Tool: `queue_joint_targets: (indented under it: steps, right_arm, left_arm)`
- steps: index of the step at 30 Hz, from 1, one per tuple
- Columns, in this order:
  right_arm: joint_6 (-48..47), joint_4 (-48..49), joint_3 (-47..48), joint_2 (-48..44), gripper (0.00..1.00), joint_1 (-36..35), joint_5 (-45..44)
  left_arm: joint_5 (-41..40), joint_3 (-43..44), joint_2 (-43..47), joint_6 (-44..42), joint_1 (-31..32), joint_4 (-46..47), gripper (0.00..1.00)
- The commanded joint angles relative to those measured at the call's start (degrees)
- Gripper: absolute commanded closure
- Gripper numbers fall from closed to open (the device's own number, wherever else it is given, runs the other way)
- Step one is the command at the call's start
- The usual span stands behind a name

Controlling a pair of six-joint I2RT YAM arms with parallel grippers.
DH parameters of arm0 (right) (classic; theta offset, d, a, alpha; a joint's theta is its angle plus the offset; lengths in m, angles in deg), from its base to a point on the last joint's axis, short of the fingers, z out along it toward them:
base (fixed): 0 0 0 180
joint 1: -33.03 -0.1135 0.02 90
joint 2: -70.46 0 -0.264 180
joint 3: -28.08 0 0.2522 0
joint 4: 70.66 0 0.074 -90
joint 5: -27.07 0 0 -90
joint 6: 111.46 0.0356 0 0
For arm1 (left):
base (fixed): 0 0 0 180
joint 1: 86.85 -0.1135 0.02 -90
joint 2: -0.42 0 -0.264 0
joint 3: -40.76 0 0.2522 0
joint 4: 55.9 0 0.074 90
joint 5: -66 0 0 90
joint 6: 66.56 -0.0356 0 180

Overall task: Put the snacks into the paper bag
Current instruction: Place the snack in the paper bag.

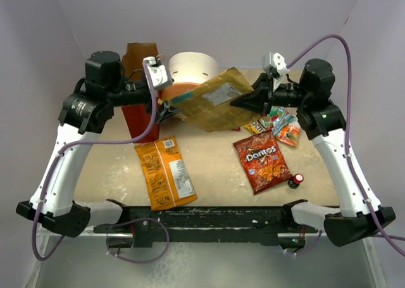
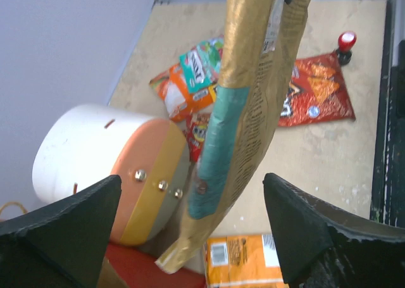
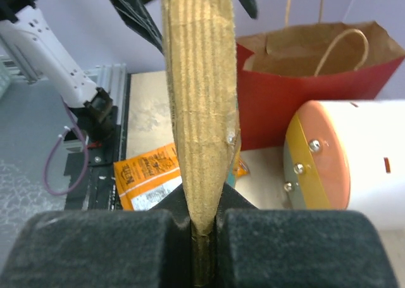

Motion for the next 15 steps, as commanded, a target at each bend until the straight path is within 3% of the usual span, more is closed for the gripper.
queue_joint_targets:
  steps: [1,8,15]
  right_arm:
    - [8.6,10.4,0.0,-1.5,1.00,0.0,6.2]
    - [12.6,14.6,-0.8,-1.4,1.00,0.2,8.1]
    - [14.3,18.5,-4.8,-1.4,1.00,0.3,7.4]
  left_arm:
    - [14.3,-5.7,0.7,6.5,-1.9,15.0,0.00]
    - [21.6,-11.6,-0.7,15.5,-1.9,28.1,0.01]
    - [30.4,-19.6,0.4,26.3,-1.9,40.7,0.36]
